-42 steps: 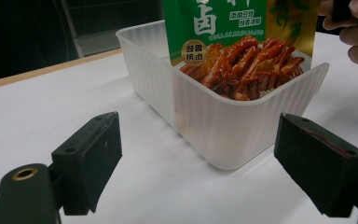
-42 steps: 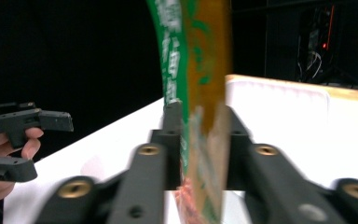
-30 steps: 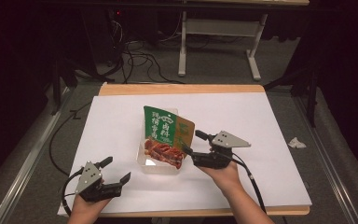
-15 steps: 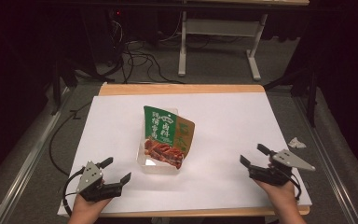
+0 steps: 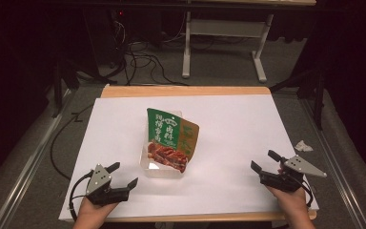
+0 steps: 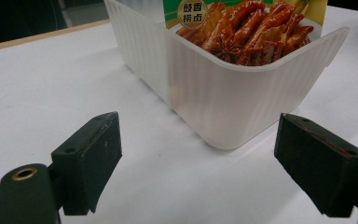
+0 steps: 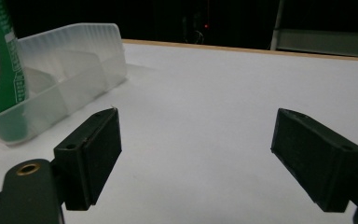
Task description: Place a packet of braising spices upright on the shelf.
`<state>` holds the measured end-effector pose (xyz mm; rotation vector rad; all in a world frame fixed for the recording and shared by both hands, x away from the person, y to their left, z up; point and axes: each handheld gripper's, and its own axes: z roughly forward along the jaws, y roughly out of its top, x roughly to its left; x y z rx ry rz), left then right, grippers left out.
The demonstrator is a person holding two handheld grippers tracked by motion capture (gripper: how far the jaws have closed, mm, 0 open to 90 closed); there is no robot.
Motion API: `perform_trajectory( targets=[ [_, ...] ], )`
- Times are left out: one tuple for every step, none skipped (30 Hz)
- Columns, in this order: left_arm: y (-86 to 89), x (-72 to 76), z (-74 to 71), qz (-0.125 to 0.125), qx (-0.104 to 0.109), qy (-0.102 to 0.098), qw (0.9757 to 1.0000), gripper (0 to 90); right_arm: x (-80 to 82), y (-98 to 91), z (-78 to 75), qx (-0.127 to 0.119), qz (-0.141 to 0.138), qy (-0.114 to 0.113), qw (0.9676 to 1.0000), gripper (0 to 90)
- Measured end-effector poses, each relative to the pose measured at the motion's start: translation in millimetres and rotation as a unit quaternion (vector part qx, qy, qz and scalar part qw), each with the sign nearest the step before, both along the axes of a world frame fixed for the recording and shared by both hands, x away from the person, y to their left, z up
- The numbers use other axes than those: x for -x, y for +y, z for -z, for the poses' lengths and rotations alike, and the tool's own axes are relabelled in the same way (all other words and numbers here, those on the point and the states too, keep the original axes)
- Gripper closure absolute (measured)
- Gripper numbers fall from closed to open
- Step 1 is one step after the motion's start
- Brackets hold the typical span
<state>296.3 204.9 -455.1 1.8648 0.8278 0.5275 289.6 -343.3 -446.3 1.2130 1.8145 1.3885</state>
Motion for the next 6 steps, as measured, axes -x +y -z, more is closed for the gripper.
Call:
perform_trajectory(
  targets=[
    [0.2, 0.2, 0.1, 0.000, 0.001, 0.001, 1.0000, 15.6, -0.4, -1.9, 0.3, -0.004, 0.001, -0.002, 1.0000, 16.4],
    [0.6, 0.6, -0.2, 0.000, 0.001, 0.000, 1.0000, 15.6, -0.3, -2.8, 0.6, -0.005, 0.004, -0.003, 1.0000, 16.4],
    [0.9, 0.8, -0.4, 0.001, 0.002, 0.000, 1.0000, 15.6, 0.2, -4.2, 1.0, -0.006, 0.008, -0.004, 0.9999, 16.4],
    [1.2, 1.0, -1.0, 0.002, 0.002, -0.001, 1.0000, 15.6, 0.4, -4.9, 1.0, -0.007, 0.010, -0.005, 0.9999, 16.5],
    [1.3, 1.1, -1.2, 0.002, 0.002, -0.002, 1.0000, 15.6, 0.7, -6.2, 1.0, -0.011, 0.014, -0.006, 0.9998, 17.2],
    [1.3, 1.3, -1.5, 0.002, 0.002, -0.004, 1.0000, 15.6, 1.2, -6.4, 0.9, -0.014, 0.017, -0.005, 0.9997, 17.3]
  ],
)
